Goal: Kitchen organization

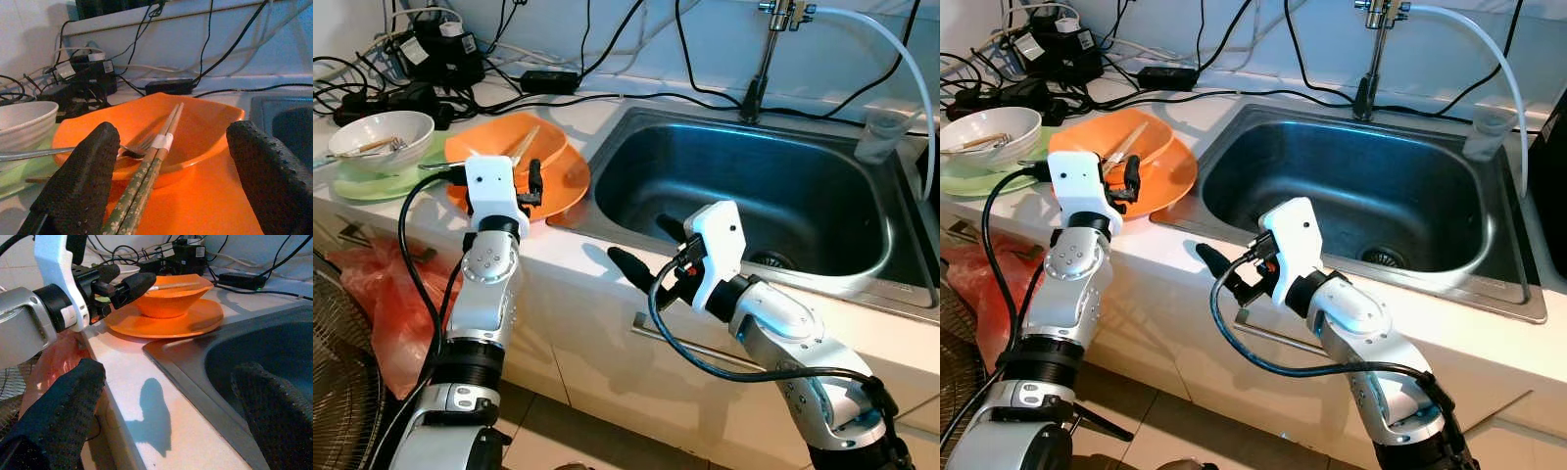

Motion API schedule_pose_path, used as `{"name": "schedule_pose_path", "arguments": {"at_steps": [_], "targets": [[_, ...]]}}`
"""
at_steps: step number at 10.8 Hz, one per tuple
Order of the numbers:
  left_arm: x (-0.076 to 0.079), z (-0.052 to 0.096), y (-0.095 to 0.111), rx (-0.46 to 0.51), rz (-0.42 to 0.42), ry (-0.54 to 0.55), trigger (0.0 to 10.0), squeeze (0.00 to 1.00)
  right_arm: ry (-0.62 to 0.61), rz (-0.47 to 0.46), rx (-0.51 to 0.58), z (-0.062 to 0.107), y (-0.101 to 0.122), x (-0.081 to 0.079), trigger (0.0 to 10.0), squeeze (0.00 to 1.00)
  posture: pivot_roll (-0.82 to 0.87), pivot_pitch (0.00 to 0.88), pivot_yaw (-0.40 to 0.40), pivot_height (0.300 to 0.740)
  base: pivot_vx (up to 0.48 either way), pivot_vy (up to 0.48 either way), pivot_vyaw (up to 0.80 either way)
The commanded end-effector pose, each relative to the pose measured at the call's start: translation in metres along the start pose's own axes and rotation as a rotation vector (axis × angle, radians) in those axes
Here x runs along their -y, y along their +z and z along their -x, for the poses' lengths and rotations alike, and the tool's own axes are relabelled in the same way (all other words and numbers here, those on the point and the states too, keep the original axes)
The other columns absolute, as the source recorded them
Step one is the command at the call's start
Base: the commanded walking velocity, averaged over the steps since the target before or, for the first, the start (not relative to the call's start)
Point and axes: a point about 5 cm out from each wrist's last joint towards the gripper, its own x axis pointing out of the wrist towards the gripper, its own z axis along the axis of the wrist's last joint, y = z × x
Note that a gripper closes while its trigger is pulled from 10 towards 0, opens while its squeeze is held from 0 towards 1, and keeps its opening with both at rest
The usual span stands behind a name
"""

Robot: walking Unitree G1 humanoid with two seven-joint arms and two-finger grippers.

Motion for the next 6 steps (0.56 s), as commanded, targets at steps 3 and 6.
{"name": "schedule_pose_path", "arguments": {"at_steps": [3,6], "targets": [[-0.005,-0.008,0.019,0.079,-0.018,0.017,10.0,0.0,0.011,0.027,0.033,-0.002,0.007,-0.004,10.0,0.0,0.04,0.0,0.034,0.74,0.0,0.0,0.0],[-0.007,-0.008,0.03,0.136,-0.024,0.027,10.0,0.0,0.01,0.033,0.037,-0.003,0.007,-0.004,10.0,0.0,0.04,0.0,0.035,0.74,0.0,0.0,0.0]]}}
